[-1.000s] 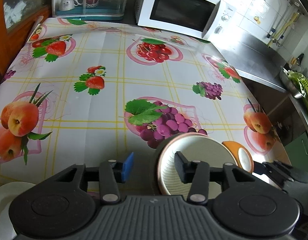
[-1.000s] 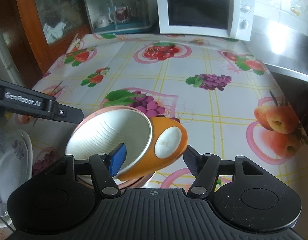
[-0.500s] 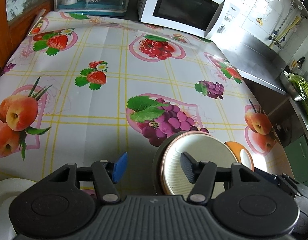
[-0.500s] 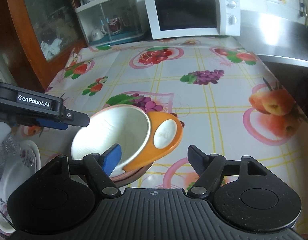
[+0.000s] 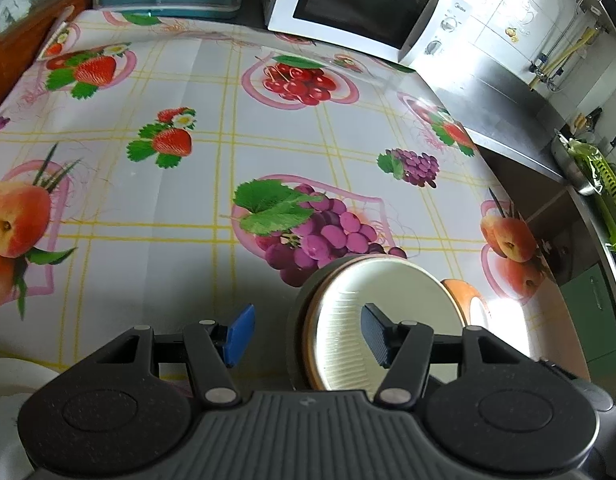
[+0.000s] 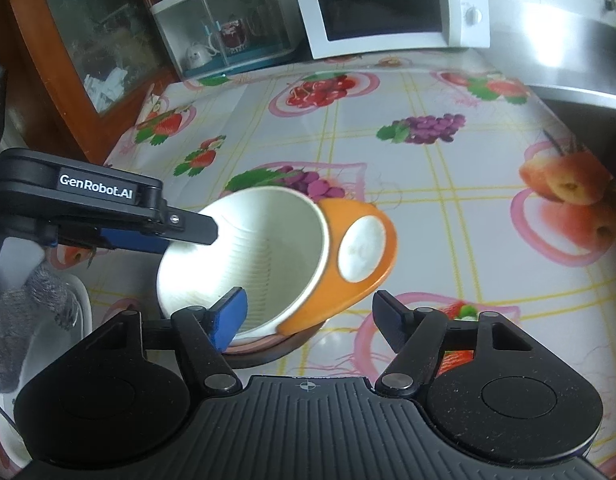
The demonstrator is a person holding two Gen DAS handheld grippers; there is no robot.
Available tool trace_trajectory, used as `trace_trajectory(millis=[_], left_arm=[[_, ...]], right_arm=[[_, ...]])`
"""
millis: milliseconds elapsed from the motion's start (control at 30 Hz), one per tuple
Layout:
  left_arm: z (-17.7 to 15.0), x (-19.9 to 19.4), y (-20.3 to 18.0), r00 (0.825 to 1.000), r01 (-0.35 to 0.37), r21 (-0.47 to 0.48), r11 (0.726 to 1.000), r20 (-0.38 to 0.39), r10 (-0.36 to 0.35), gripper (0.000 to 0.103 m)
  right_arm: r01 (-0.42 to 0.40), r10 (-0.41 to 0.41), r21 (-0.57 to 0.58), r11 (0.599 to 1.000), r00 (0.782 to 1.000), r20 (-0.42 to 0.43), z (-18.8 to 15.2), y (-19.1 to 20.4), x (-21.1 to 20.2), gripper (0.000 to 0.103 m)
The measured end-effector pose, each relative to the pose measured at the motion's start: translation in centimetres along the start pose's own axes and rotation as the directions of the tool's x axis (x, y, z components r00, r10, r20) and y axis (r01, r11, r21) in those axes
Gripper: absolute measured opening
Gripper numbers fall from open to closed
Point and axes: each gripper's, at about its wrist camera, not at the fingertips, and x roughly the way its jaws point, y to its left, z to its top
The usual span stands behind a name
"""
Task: Organize plates and bowls
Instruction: 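Carry the nested bowls with the left gripper over the plate stack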
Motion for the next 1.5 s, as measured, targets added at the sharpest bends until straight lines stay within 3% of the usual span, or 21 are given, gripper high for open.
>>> trace_trajectory(millis=[200, 467, 733, 1500], left_arm=[[0.0, 1.0, 0.2, 0.999, 0.02, -0.007, 1.0, -0.025, -0.021, 0.054], [0.1, 2.0, 0.4, 0.998, 0.045, -0.008, 0.999, -0.046, -0.045, 0.032], [0.1, 2.8, 0.5, 0.998, 0.034, -0.002, 0.999, -0.057, -0.034, 0.023], [-2.0, 1.6, 0.3, 0.997, 0.012, -0.04, 0.999, -0.072, -0.014, 0.02]], right_arm=[[-0.01, 0.011, 0.025, 1.0, 1.0, -0.024, 0.1, 0.4, 1.1, 0.066], [-0.016, 0.017, 0.02, 1.0, 0.998, -0.055, 0.4, 1.0, 2.3, 0.061], [0.0, 0.0, 0.004, 1.0, 0.997, -0.079, 0.6, 1.1, 3.0, 0.058], [0.006, -0.014, -0.072, 0.997, 0.993, -0.117, 0.1, 2.0, 1.7, 0.056]])
